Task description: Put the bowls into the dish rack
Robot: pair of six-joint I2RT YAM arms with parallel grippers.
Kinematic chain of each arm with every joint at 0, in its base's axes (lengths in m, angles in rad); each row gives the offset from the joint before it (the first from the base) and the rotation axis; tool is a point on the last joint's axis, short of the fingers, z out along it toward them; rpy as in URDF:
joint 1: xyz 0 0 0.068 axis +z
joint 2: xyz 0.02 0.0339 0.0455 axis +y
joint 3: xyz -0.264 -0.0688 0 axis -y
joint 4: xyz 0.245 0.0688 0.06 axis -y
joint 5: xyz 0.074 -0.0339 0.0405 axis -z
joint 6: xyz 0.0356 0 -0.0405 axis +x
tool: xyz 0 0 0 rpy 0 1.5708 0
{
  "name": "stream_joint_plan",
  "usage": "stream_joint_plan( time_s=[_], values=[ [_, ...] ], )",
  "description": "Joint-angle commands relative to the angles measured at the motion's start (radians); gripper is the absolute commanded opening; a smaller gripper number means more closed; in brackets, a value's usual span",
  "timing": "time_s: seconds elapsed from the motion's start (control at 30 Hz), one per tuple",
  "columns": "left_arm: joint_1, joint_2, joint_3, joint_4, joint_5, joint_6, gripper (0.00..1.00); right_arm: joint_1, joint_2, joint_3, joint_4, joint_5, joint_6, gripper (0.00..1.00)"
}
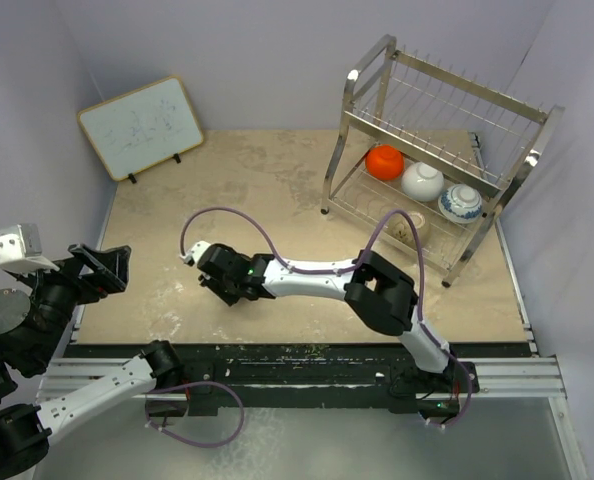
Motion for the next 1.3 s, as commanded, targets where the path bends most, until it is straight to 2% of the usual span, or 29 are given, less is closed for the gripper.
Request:
stream_joint_plan(
  time_s=[0.0, 0.07, 0.3, 0.67, 0.9, 1.13, 1.27],
  values=[
    [0.001, -0.006, 0.009, -0.003, 0.006, -0.012, 0.99, -0.004, -0.033, 0.023, 0.006, 0.056, 0.006, 0.16],
    [0.002, -0.006, 0.01, -0.004, 0.006, -0.011, 0.99, -0.004, -0.059, 0.008, 0.018, 0.06, 0.011, 0.11],
    [0.001, -0.001, 0.008, 0.001, 0.012, -0.013, 0.99, -0.026, -0.21, -0.071, 0.097, 0.001, 0.079, 0.07],
    [0.001, 0.019, 0.012, 0.03, 0.021, 0.008, 0.99, -0.276, -0.634, -0.509, 0.499, -0.482, 0.364, 0.07],
    [0.001, 0.046, 0.002, 0.073, 0.035, 0.025, 0.99, -0.394, -0.719, -0.697, 0.673, -0.667, 0.52, 0.07],
    [0.001, 0.072, 0.004, 0.098, 0.041, 0.04, 0.99, -0.547, -0.769, -0.875, 0.924, -0.817, 0.701, 0.07],
    [0.001, 0.082, 0.008, 0.106, 0.044, 0.047, 0.99, -0.635, -0.786, -0.918, 0.952, -0.869, 0.722, 0.07]
  ],
)
